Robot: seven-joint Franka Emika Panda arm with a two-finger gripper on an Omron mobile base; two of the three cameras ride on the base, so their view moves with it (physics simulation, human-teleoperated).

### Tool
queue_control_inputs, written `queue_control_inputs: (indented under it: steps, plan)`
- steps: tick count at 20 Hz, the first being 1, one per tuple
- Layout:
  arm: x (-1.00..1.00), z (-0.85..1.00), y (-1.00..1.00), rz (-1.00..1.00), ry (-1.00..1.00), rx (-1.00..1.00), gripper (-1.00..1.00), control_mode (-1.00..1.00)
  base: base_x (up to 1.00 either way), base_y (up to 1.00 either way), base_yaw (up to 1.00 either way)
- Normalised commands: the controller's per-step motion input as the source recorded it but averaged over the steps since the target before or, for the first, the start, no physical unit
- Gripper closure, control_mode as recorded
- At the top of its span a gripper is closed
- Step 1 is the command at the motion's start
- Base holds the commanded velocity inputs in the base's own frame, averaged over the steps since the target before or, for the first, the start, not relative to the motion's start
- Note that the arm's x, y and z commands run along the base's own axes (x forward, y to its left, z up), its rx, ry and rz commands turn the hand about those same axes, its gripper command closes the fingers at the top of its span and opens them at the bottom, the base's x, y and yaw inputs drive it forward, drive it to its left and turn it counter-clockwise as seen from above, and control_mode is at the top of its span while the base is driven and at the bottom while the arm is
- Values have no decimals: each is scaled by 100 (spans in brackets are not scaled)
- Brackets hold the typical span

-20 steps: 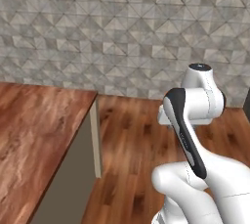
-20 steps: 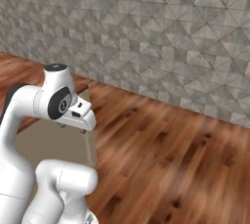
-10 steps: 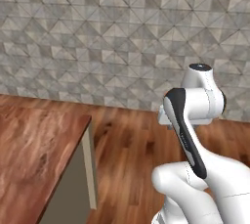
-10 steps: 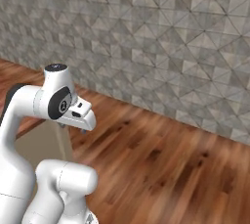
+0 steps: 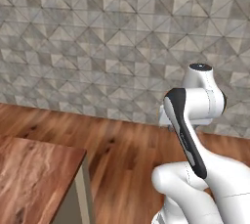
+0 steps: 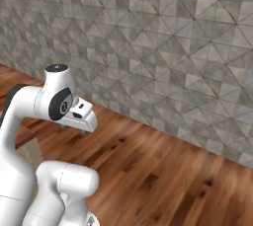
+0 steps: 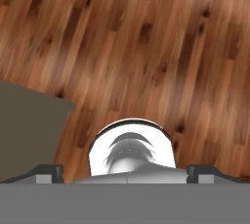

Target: There is a wine glass and glass cup on the dining counter. Place the wine bottle next to the wine glass and the juice bottle next to the glass cup.

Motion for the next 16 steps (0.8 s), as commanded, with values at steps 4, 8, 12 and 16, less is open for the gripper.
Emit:
queue_control_inputs:
  steps: [4,8,12,16]
  plan:
    - [0,0,0,0,0,0,-100,100,94,0,14]
    - [0,0,0,0,0,0,-100,100,94,0,19]
    - [0,0,0,0,0,0,-100,100,93,0,24]
    - [0,0,0,0,0,0,-100,100,91,0,29]
